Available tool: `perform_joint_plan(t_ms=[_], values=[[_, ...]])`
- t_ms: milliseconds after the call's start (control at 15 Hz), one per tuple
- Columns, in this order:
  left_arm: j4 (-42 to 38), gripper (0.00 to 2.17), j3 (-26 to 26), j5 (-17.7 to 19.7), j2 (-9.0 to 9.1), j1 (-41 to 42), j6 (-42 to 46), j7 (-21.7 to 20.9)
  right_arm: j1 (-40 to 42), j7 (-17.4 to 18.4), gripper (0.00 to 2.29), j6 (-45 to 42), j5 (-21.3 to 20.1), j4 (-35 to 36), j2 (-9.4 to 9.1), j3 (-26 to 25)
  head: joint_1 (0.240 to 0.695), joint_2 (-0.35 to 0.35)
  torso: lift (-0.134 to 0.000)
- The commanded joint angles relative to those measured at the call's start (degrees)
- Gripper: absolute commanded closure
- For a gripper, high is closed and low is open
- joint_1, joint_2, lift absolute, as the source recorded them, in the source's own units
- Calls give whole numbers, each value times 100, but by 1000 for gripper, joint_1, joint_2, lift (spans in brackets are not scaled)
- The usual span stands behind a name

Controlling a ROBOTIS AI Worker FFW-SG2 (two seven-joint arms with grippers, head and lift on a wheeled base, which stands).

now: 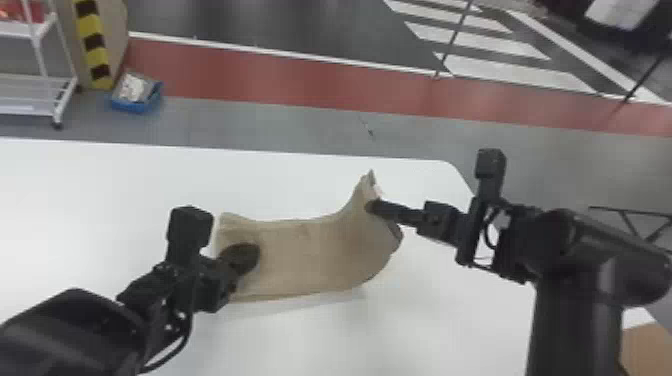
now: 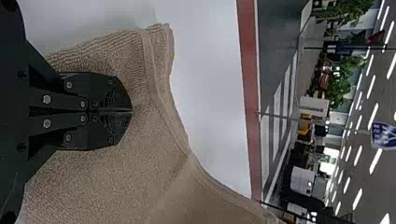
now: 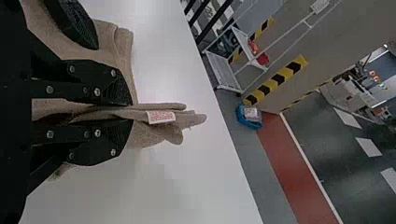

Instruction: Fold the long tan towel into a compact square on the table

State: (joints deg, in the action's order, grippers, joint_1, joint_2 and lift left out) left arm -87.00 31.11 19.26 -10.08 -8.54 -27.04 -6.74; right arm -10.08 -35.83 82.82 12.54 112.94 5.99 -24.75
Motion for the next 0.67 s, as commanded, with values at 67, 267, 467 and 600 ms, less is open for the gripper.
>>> perform_joint_plan(t_ms=[67, 267, 467, 600], values=[[-467, 2138, -61, 280, -64, 71, -122, -3, -73, 15, 971, 11, -14, 35, -72, 31, 695, -319, -124], [-906, 2138, -298, 271, -345, 133, -580, -12, -108, 59, 971, 11, 3, 17, -72, 49, 695, -319, -124], [-1003, 2138, -702, 271, -530, 326, -790, -153, -179, 103, 971, 11, 21, 17, -81, 67, 695, -285, -124], [-968, 2138, -746, 210, -609, 440, -808, -258, -223, 103, 971, 11, 21, 17, -133, 128, 695, -262, -124]])
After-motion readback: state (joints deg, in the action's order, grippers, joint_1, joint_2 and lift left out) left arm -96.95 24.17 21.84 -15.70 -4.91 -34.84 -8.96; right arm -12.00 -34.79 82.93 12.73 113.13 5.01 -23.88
